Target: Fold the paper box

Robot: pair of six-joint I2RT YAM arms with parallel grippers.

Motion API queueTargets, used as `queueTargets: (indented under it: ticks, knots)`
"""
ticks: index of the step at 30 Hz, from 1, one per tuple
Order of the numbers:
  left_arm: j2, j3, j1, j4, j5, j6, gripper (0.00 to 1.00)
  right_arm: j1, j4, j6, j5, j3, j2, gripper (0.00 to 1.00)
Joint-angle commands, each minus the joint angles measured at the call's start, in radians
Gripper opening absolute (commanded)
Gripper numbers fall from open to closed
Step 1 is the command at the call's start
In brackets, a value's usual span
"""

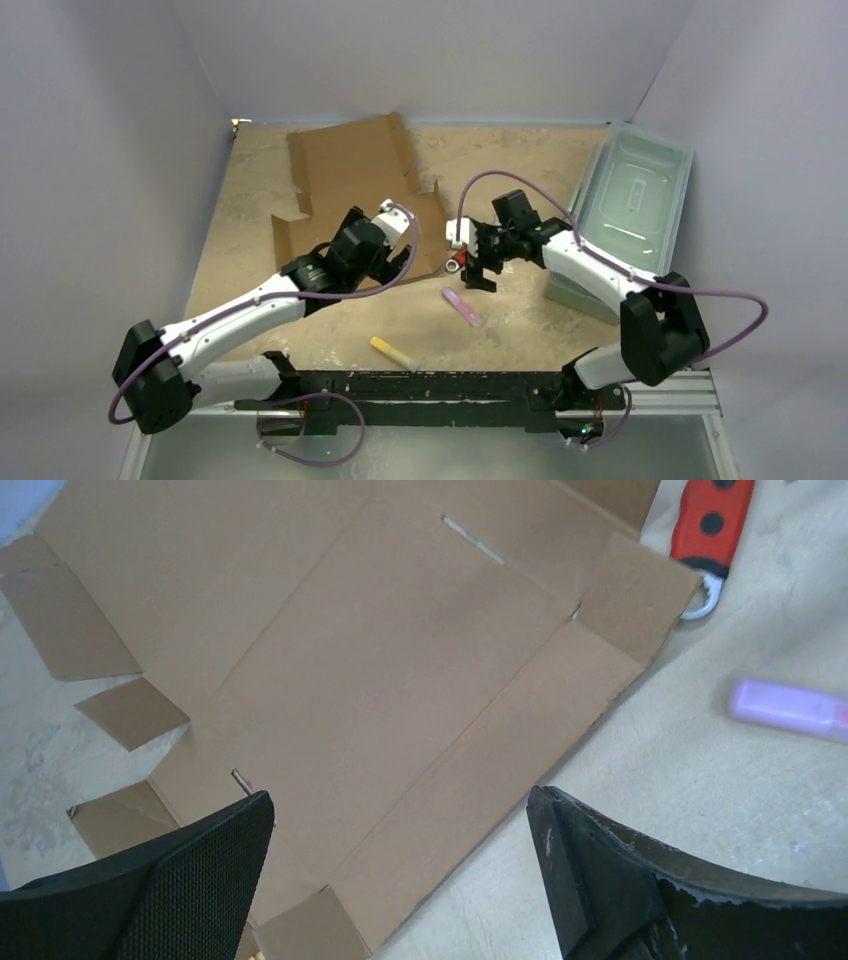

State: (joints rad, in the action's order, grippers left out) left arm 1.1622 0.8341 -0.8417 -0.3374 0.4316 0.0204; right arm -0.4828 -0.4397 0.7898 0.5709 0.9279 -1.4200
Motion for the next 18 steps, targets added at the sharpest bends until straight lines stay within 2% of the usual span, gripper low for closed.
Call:
queueTargets:
  ticks: [1, 5, 8, 12, 18]
  knots:
    - [-0.164, -0.039, 0.012, 0.094, -0.04, 0.031, 0.99, -0.014, -0.071, 0.55, 0.007, 0.002, -0.046, 0.99]
    - [-0.204, -0.052, 0.013, 0.101, -0.027, 0.042, 0.99, -0.004, -0.185, 0.644, -0.017, 0.131, -0.209, 0.99]
    - [-0.193, -0.048, 0.013, 0.094, -0.02, 0.044, 0.98, 0.006, -0.123, 0.657, -0.047, 0.185, -0.27, 0.98]
    - [-0.2, -0.046, 0.013, 0.087, -0.005, 0.044, 0.96, 0.006, -0.217, 0.612, -0.096, 0.321, -0.414, 0.76]
    - [-0.202, -0.047, 0.015, 0.092, -0.007, 0.047, 0.96, 0.008, -0.246, 0.595, -0.116, 0.338, -0.468, 0.65]
